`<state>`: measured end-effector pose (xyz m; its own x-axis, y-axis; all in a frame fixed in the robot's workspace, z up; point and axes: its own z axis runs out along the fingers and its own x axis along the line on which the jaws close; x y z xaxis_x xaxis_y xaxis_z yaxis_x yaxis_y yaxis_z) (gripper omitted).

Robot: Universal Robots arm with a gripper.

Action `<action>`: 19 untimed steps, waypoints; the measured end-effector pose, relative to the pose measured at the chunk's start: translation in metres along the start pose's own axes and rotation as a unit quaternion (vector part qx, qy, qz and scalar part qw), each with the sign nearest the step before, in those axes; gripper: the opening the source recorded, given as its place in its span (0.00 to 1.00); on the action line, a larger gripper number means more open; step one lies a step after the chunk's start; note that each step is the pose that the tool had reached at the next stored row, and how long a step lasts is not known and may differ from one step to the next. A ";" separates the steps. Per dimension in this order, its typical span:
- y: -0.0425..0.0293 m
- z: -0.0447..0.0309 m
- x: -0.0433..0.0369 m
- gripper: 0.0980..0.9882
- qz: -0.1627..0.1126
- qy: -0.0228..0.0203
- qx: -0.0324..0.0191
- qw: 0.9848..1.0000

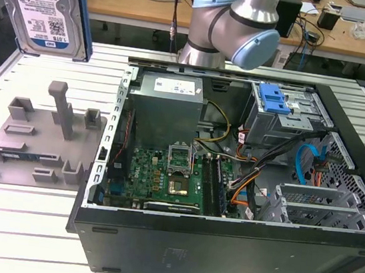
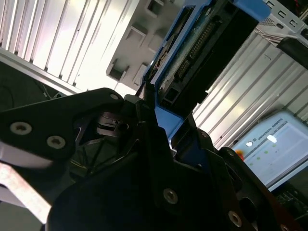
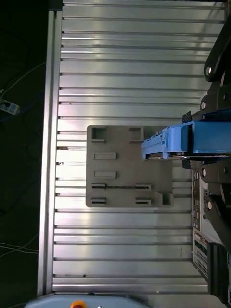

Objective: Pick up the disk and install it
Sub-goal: 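Pick up the disk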

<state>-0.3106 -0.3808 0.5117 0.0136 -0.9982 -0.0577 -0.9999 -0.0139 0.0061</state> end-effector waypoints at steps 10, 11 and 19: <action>-0.0293 -0.0014 0.0213 0.30 0.000 0.000 0.000 1.000; -0.0322 -0.0015 0.0230 0.30 0.000 0.000 0.000 1.000; -0.0662 -0.0028 0.0416 0.30 0.000 0.000 -0.001 1.000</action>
<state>-0.2438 -0.4215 0.5117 0.0135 -0.9982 -0.0577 -0.9999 -0.0140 0.0076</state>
